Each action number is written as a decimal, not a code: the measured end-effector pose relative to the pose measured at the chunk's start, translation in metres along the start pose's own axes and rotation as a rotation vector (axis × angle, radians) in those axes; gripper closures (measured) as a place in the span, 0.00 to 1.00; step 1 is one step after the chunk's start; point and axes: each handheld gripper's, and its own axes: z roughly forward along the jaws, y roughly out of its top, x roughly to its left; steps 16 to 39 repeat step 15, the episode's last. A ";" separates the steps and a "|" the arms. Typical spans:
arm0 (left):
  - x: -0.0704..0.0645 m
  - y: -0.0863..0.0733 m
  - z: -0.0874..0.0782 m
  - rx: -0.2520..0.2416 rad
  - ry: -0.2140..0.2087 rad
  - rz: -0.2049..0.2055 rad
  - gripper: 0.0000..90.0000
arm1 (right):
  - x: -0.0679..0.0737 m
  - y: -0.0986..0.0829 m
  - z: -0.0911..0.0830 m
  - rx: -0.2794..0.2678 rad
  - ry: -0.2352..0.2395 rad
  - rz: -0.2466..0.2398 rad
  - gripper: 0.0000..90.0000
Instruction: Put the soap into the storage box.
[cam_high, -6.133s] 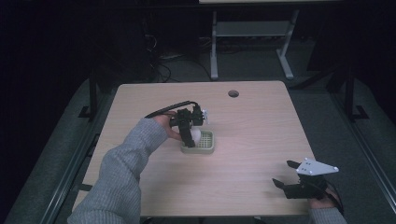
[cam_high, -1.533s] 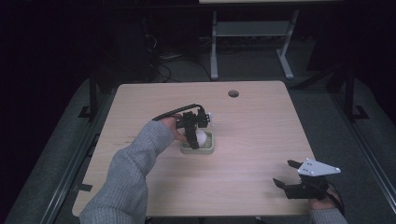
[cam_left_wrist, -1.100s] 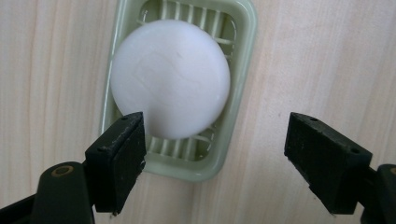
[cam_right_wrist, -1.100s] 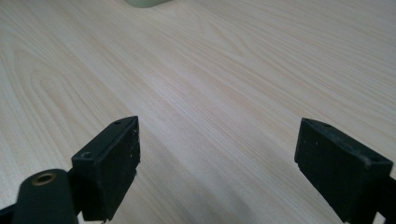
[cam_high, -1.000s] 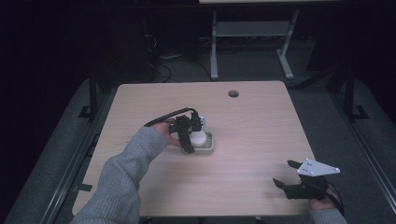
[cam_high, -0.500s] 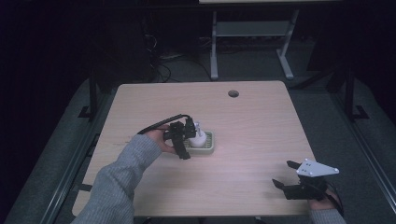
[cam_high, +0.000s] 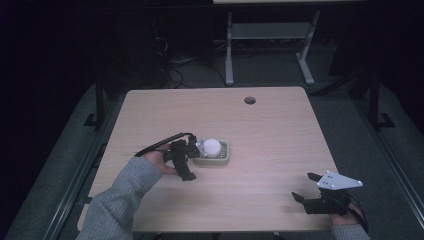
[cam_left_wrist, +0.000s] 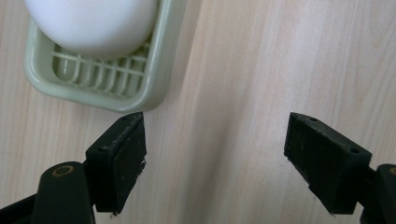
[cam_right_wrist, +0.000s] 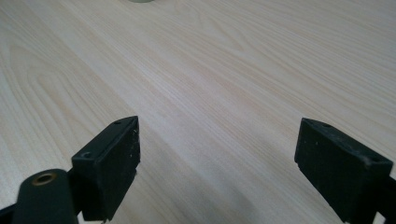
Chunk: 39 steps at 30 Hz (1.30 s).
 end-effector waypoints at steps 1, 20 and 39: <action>-0.002 -0.002 0.000 -0.006 0.002 0.002 0.22 | 0.000 0.000 0.000 0.002 0.000 0.001 0.15; -0.023 -0.021 0.005 -0.023 0.023 0.009 0.22 | 0.002 0.000 0.003 0.016 -0.007 0.003 0.15; -0.023 -0.021 0.005 -0.023 0.023 0.009 0.22 | 0.002 0.000 0.003 0.016 -0.007 0.003 0.15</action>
